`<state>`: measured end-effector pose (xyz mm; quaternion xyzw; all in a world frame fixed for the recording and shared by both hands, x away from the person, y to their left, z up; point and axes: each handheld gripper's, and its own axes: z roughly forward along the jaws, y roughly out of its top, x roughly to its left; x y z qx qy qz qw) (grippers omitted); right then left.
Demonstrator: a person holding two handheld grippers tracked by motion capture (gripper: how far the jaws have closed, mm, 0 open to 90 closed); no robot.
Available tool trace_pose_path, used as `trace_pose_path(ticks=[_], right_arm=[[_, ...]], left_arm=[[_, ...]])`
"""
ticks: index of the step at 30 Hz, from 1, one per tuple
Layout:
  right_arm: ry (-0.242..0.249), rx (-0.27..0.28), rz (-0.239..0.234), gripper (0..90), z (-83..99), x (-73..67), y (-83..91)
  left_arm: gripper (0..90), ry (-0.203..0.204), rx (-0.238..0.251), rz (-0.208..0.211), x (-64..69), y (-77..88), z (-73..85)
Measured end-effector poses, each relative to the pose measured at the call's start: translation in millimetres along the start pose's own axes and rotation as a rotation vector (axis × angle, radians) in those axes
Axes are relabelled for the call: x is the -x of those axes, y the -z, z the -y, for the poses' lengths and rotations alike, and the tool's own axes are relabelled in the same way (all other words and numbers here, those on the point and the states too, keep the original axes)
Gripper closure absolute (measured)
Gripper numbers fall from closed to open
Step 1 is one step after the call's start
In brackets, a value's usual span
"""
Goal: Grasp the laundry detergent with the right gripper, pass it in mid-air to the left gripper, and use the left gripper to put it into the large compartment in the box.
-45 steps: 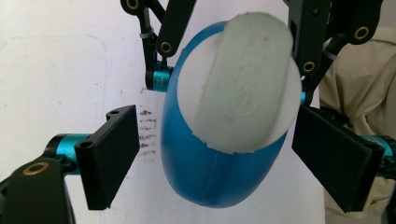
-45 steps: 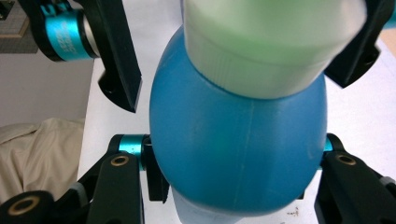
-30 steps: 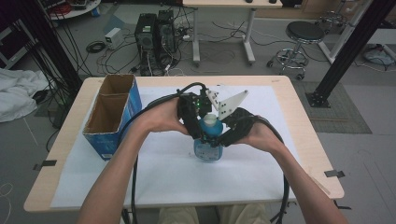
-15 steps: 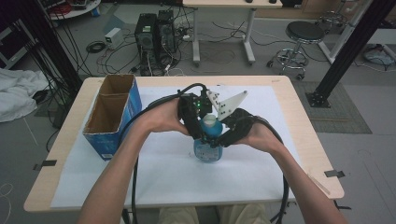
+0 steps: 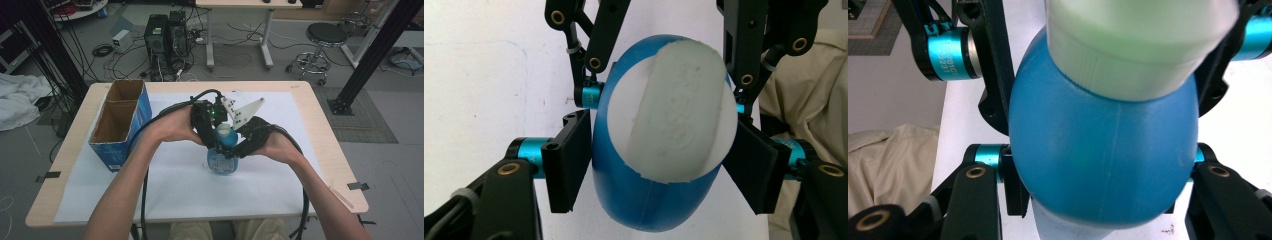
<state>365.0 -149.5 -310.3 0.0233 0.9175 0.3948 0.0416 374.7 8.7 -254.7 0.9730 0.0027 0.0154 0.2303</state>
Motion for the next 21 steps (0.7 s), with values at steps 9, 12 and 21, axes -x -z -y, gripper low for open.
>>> trace_pose_path(ticks=[9,12,21], right_arm=[[0.006,-0.003,-0.005,46.3,0.3,-0.2,-0.3],[0.003,0.001,-0.008,46.2,0.5,-0.1,-0.4],[-0.006,0.016,-0.019,45.6,1.7,0.9,-1.6]], left_arm=[[35.7,-0.012,0.006,0.001,0.8,0.2,0.1],[36.3,-0.013,0.009,-0.001,0.9,0.6,0.2],[37.0,-0.008,-0.001,-0.012,2.3,1.8,-0.8]])
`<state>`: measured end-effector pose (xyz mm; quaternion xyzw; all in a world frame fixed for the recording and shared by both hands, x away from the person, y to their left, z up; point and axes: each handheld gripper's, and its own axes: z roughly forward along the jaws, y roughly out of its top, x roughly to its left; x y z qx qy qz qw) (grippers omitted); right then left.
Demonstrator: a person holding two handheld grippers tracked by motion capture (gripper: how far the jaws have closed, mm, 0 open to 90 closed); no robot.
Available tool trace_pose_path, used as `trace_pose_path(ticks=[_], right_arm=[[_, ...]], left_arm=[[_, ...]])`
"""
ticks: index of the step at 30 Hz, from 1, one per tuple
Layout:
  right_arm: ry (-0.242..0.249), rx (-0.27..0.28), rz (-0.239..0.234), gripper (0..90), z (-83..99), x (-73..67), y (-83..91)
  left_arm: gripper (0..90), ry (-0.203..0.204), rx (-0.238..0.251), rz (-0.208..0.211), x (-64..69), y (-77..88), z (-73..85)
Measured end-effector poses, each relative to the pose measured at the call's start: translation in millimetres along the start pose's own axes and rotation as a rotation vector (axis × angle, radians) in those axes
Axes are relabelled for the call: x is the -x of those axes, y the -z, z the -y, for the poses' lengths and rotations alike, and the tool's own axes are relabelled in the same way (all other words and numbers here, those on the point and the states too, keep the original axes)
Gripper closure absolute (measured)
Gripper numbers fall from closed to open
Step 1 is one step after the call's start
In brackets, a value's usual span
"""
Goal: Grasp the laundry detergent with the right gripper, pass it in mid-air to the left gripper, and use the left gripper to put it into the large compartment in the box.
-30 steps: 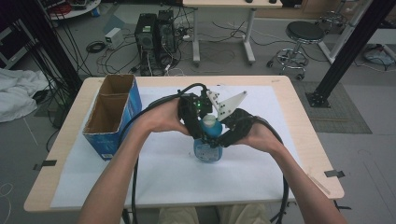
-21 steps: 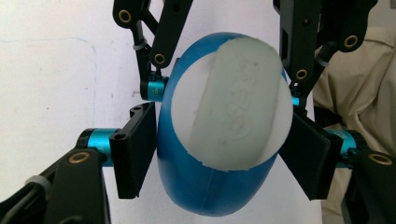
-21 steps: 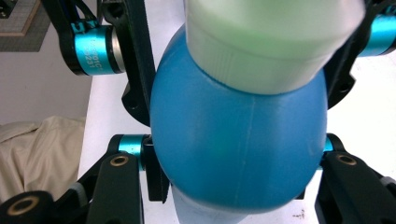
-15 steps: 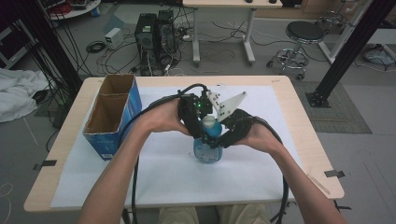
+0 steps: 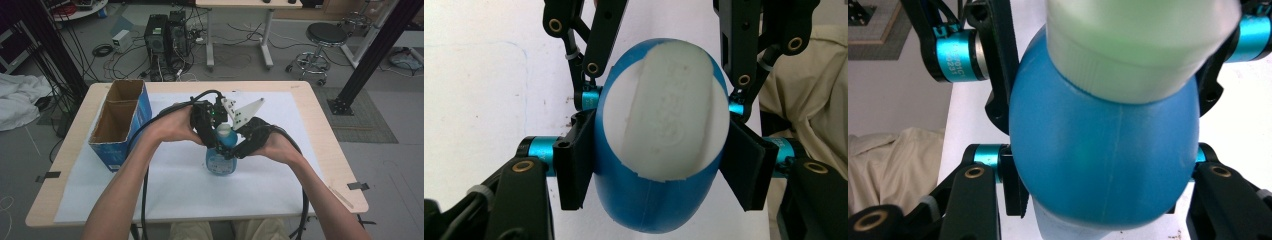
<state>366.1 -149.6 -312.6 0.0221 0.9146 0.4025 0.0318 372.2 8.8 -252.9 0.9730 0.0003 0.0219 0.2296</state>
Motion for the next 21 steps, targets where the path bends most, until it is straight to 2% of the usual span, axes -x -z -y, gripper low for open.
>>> trace_pose_path(ticks=[6,12,17,21], right_arm=[[-0.007,0.002,-0.012,44.8,-0.7,-0.2,-1.6],[-0.020,0.009,-0.016,43.0,-1.0,0.3,-1.9],[-0.026,-0.016,-0.009,35.5,0.2,1.4,-4.6],[-0.037,-0.011,-0.008,32.7,0.6,0.8,-3.9]], left_arm=[[37.1,0.004,-0.021,0.010,-0.2,0.6,0.2],[37.1,0.011,-0.006,0.008,-0.1,3.6,1.6],[37.1,0.015,-0.012,0.006,-0.4,4.2,2.8],[37.1,0.015,-0.014,0.005,-0.3,4.5,3.8]])
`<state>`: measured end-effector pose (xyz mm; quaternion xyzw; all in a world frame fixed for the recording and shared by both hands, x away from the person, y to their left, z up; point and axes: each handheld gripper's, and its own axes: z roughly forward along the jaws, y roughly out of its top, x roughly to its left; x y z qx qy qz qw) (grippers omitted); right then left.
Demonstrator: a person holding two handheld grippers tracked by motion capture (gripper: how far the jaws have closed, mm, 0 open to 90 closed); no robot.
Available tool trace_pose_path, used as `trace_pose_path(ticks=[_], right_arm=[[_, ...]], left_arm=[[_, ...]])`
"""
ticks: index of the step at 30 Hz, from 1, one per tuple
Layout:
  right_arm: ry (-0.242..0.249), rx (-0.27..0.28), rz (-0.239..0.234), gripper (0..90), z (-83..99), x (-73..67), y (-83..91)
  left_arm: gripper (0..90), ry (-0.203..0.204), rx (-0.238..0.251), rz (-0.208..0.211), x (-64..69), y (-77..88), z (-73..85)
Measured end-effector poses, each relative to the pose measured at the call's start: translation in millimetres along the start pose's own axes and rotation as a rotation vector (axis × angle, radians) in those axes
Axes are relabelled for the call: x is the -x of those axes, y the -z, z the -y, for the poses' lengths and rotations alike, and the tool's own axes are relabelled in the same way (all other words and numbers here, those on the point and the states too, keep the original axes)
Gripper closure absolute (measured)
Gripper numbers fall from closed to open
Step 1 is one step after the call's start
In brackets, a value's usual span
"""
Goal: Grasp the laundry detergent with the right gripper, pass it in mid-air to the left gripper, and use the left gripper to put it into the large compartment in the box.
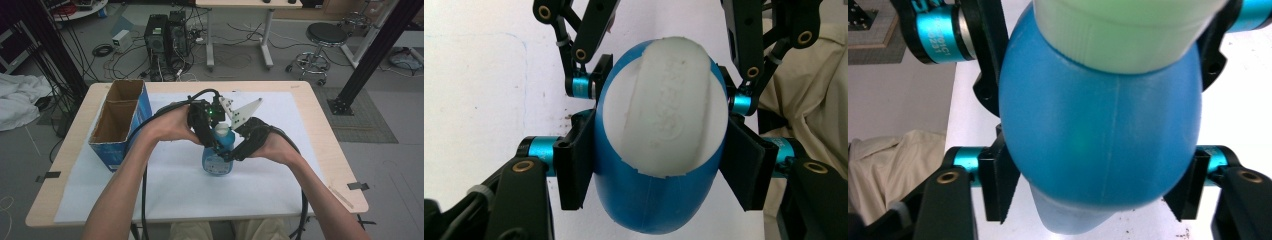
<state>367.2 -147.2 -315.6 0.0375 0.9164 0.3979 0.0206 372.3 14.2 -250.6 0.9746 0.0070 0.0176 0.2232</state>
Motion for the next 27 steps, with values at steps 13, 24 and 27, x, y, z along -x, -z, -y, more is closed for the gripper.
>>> trace_pose_path(ticks=[13,24,27], right_arm=[[-0.024,-0.052,0.037,29.3,5.5,0.7,7.7],[-0.073,-0.129,0.076,26.0,18.9,2.9,27.6],[-0.069,-0.149,0.088,25.9,21.8,3.4,33.6]], left_arm=[[37.0,0.028,-0.031,0.001,-1.1,10.7,2.8],[37.0,0.071,-0.077,-0.058,-7.9,51.6,5.2],[37.0,0.085,-0.079,-0.075,-10.1,64.2,7.2]])
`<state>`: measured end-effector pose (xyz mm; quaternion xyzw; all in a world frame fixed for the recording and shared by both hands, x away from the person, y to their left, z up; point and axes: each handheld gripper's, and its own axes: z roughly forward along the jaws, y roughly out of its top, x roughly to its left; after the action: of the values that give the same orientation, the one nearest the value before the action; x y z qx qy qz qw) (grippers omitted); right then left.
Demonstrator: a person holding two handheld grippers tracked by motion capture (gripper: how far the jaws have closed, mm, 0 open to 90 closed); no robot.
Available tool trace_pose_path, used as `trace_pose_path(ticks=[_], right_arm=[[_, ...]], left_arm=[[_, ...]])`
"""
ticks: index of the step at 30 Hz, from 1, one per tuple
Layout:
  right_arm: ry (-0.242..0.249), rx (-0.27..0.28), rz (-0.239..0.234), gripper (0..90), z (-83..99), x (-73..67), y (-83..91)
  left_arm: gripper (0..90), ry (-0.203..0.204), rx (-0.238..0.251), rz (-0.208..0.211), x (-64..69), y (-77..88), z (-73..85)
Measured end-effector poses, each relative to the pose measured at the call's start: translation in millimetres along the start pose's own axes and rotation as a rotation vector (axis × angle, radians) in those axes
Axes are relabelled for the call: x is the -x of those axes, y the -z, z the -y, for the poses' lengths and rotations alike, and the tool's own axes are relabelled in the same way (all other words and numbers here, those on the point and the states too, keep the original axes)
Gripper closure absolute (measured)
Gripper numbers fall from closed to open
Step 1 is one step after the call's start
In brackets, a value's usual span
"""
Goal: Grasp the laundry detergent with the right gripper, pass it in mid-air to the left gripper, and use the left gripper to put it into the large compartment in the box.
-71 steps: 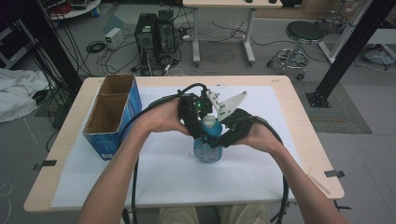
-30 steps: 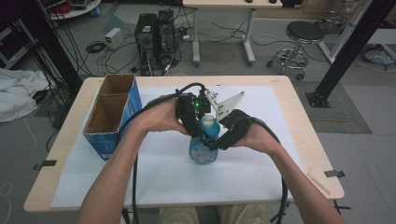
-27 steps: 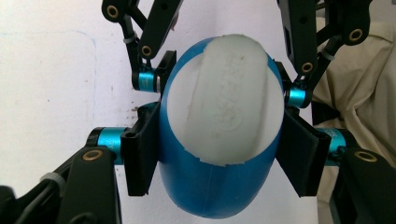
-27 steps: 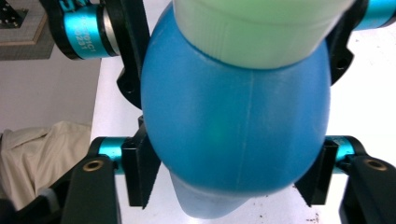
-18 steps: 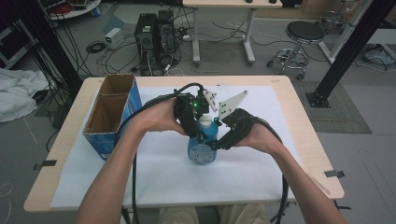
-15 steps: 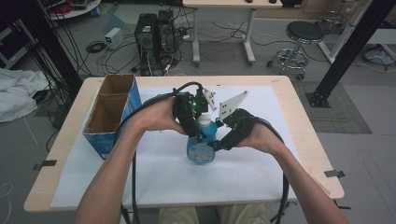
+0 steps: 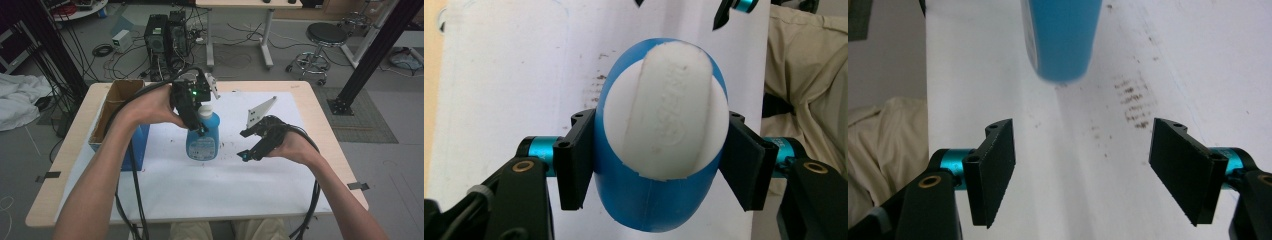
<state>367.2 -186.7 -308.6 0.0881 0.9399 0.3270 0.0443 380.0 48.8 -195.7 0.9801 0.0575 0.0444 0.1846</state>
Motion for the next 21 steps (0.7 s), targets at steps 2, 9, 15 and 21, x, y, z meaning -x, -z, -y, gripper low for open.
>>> trace_pose_path(ticks=[2,9,15,21], right_arm=[[-0.014,-0.019,0.015,23.8,2.8,0.9,4.1],[-0.047,-0.052,0.051,23.2,17.0,6.7,18.4],[-0.077,-0.093,0.070,22.8,33.5,11.3,27.0],[-0.111,-0.121,0.097,22.7,50.4,14.2,36.7]], left_arm=[[37.0,0.008,0.000,-0.007,-1.8,6.8,1.5],[37.0,0.048,0.009,-0.045,-10.3,41.8,8.6],[37.0,0.101,0.000,-0.089,-18.5,77.9,18.0],[37.0,0.159,0.003,-0.131,-27.5,106.9,36.0]])
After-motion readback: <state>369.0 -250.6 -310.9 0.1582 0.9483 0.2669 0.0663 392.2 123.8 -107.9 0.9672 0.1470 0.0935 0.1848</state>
